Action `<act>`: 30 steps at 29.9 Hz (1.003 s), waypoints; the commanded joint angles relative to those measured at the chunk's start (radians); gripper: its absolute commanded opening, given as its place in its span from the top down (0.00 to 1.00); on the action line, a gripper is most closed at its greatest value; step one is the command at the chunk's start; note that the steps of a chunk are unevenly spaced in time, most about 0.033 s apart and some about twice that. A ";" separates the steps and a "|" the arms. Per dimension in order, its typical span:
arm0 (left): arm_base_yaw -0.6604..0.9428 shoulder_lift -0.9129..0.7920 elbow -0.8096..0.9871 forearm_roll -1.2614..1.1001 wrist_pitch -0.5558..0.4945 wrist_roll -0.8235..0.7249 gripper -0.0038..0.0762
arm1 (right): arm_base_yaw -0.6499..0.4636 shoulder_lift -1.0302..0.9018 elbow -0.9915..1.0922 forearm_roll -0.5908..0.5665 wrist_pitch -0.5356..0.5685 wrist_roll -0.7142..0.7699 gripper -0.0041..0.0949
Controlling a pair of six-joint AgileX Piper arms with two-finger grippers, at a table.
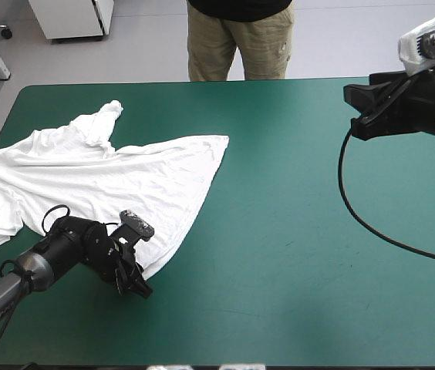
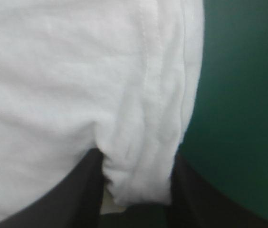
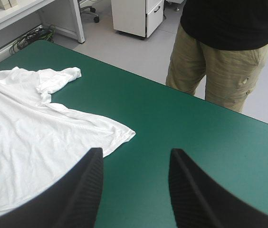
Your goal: Fold the cloth
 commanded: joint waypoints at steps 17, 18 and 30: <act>-0.014 -0.113 0.035 -0.225 0.039 -0.054 0.96 | 0.397 0.388 -0.024 -0.419 -0.060 -0.060 0.54; -0.014 -0.113 0.035 -0.225 0.038 -0.054 0.96 | 0.393 0.415 -0.024 -0.417 -0.105 -0.057 0.54; -0.014 -0.113 0.035 -0.215 0.019 -0.085 0.96 | 0.330 0.643 -0.076 -0.157 -0.221 -0.223 0.48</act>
